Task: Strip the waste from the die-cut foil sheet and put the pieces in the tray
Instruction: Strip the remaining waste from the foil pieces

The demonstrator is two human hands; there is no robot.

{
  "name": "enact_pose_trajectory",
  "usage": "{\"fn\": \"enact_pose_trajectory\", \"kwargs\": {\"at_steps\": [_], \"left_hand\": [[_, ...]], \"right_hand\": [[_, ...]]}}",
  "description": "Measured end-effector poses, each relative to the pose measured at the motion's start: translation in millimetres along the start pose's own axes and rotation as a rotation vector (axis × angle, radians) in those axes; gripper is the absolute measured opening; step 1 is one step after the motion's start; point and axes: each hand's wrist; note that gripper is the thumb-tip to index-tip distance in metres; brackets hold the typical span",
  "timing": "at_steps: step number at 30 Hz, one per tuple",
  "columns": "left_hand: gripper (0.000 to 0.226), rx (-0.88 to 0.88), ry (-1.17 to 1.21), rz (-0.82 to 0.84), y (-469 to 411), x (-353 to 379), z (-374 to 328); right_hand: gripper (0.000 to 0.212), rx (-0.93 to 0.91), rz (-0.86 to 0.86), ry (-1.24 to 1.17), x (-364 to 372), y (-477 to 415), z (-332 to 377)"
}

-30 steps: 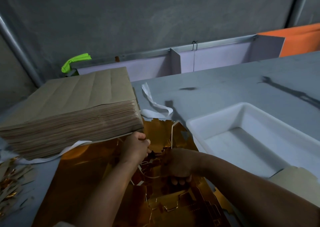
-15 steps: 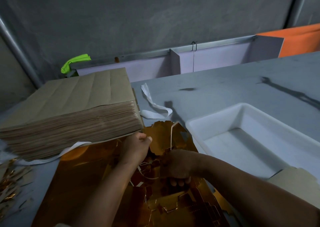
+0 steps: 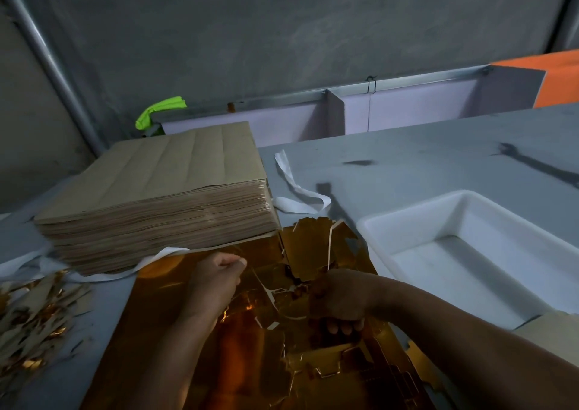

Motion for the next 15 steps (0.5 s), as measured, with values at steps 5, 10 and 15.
{"fn": "enact_pose_trajectory", "kwargs": {"at_steps": [5, 10, 15], "left_hand": [[0.011, -0.075, -0.097, -0.007, 3, -25, 14], [0.017, -0.103, -0.348, 0.041, 10, -46, 24], [0.041, -0.142, -0.468, 0.112, 9, -58, 28]], "right_hand": [[0.037, 0.018, -0.01, 0.014, -1, -4, -2], [0.035, 0.005, -0.038, 0.021, 0, -5, -4], [0.034, -0.001, -0.033, 0.015, 0, -5, -3]]}}
Point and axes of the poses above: each hand's wrist, its own y-axis away from the middle knuckle, its own x-axis out of the palm, z = x × y, and after that the axes turned 2 degrees about y, right-handed
